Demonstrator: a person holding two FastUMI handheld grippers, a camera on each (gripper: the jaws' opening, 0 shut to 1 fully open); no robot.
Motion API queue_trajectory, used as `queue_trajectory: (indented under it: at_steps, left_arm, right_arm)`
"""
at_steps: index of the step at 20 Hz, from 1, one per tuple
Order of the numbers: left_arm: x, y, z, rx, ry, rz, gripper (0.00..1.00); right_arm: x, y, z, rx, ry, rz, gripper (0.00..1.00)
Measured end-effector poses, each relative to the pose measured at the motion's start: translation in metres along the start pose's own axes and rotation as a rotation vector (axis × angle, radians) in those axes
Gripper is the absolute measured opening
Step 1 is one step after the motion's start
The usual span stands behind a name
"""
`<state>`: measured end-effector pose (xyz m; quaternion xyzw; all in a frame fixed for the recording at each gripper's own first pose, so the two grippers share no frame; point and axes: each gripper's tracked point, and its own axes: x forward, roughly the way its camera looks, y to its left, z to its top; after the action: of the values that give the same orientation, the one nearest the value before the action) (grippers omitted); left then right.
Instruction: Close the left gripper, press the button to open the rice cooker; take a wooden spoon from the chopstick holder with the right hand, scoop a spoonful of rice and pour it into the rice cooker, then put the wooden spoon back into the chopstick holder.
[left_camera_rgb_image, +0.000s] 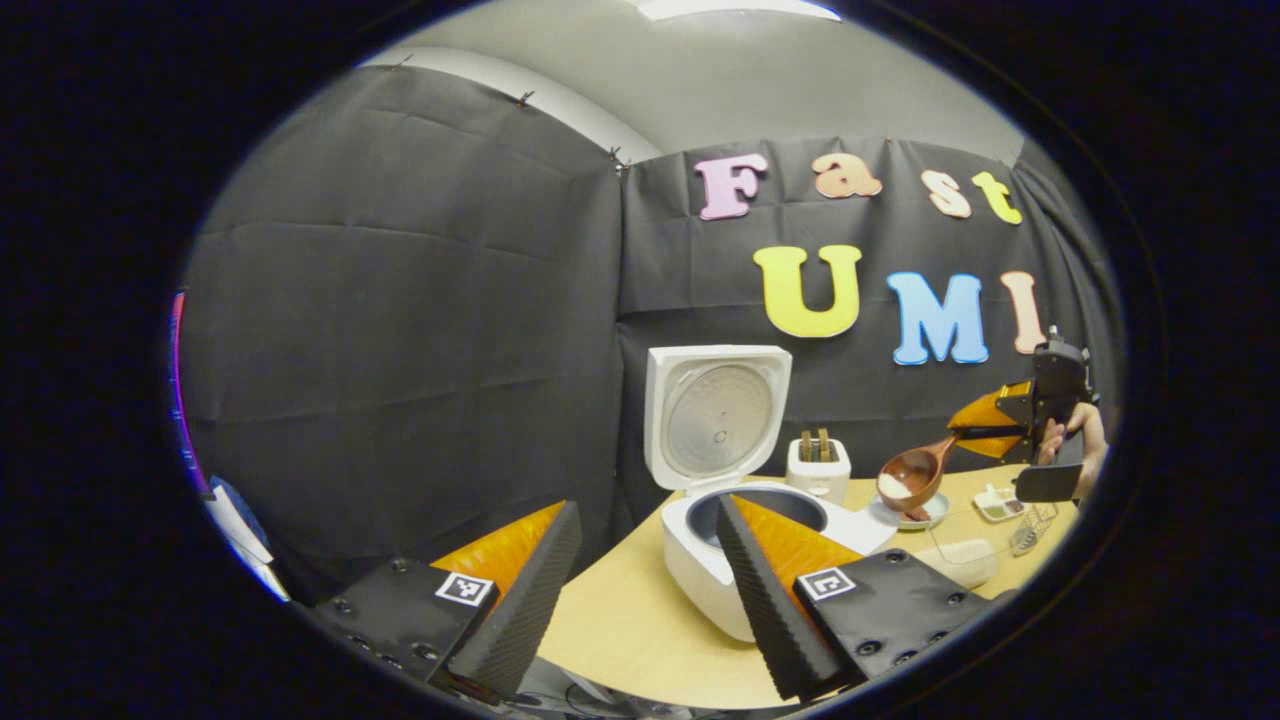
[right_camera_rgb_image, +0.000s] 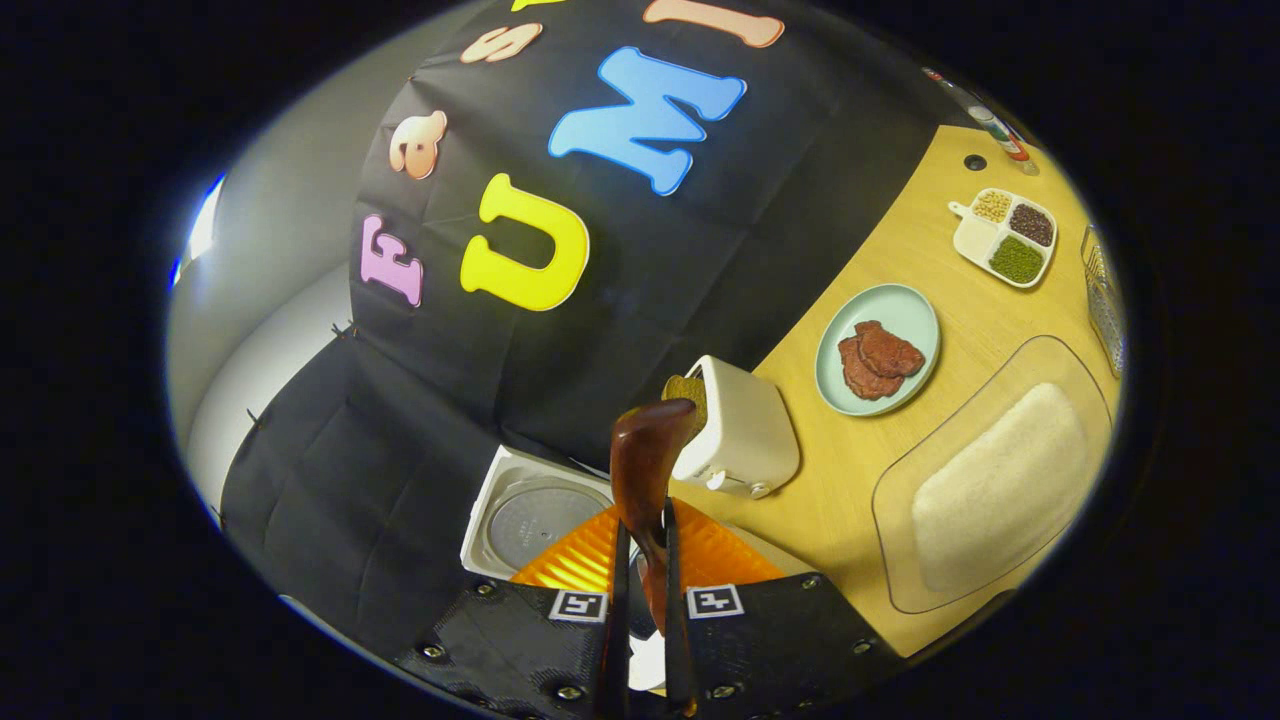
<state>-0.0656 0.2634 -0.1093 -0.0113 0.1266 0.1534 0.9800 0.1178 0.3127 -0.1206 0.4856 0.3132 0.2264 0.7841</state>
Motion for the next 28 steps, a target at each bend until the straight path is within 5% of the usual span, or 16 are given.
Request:
queue_trajectory:
  at_steps: [11,20,28]
  left_arm:
    - [-0.036,0.08,-0.032,-0.041,0.06,0.176,0.95]
    - [-0.05,0.102,-0.047,-0.057,0.085,0.252,0.95]
    - [-0.049,0.087,-0.04,-0.048,0.073,0.229,0.98]
  right_arm:
    - [0.096,0.048,-0.082,-0.259,0.106,0.009,0.15]
    - [0.128,0.043,-0.111,-0.792,0.118,-0.069,0.14]
    - [0.116,0.09,-0.117,-1.27,0.005,0.006,0.14]
